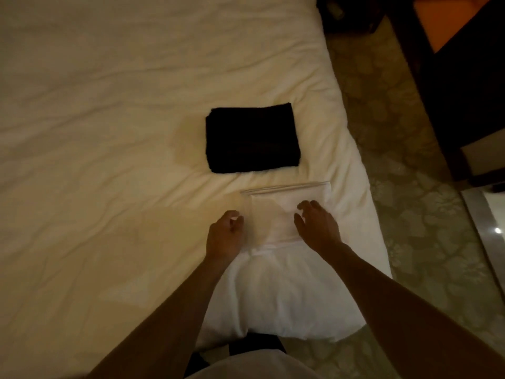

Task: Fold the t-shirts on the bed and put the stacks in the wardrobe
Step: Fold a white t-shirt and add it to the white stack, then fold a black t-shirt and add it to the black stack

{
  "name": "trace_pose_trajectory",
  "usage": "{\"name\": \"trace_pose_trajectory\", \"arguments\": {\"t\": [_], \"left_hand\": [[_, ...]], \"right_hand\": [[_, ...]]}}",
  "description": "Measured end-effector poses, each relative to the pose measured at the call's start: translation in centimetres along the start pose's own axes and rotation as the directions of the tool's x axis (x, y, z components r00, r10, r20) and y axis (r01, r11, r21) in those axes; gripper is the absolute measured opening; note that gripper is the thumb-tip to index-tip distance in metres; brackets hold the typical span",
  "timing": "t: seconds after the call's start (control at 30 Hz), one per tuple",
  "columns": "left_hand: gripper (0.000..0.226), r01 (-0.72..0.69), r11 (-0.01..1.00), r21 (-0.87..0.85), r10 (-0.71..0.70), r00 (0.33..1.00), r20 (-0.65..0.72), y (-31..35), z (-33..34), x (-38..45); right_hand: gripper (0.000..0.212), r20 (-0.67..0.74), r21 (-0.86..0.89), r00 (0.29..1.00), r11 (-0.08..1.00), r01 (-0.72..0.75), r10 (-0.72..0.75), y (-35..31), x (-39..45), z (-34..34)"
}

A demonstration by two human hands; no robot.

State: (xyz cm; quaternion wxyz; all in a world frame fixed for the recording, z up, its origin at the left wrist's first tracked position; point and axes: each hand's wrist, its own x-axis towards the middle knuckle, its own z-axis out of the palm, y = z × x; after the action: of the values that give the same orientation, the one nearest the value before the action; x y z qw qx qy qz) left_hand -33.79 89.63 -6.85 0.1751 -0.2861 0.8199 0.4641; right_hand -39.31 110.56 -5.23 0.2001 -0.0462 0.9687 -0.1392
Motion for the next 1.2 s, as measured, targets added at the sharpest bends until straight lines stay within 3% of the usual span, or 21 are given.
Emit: {"name": "trace_pose_trajectory", "arguments": {"t": [0.1,0.27,0.4,0.73,1.2], "left_hand": [[0.02,-0.056,0.992,-0.115,0.051,0.998,-0.045,-0.7,-4.3,-1.8],[0.017,-0.111,0.97,-0.215,0.11,0.994,-0.014,-4.4,-11.8,-6.1],[0.017,-0.155,0.942,-0.298,0.132,0.987,-0.095,-8.8,-19.5,-9.7],[0.017,-0.225,0.931,-0.287,0.162,0.96,-0.229,-17.0,-36.1,-16.1],[0.016,-0.083,0.926,-0.369,-0.053,0.937,-0.344,-25.5,-47.8,-17.3]], "right_hand": [[0.023,0.05,0.141,0.998,0.99,0.025,-0.032,-4.9,-0.6,-1.2],[0.022,-0.01,0.208,0.998,0.976,0.057,-0.056,-13.6,-5.0,-0.7],[0.022,-0.032,0.246,0.989,0.958,0.149,-0.146,-22.8,-9.3,1.1],[0.019,-0.053,0.332,0.942,0.884,0.33,-0.332,-43.0,-17.6,4.6],[0.008,0.179,0.479,0.89,0.827,0.294,-0.42,-57.4,-17.5,10.3]]}}
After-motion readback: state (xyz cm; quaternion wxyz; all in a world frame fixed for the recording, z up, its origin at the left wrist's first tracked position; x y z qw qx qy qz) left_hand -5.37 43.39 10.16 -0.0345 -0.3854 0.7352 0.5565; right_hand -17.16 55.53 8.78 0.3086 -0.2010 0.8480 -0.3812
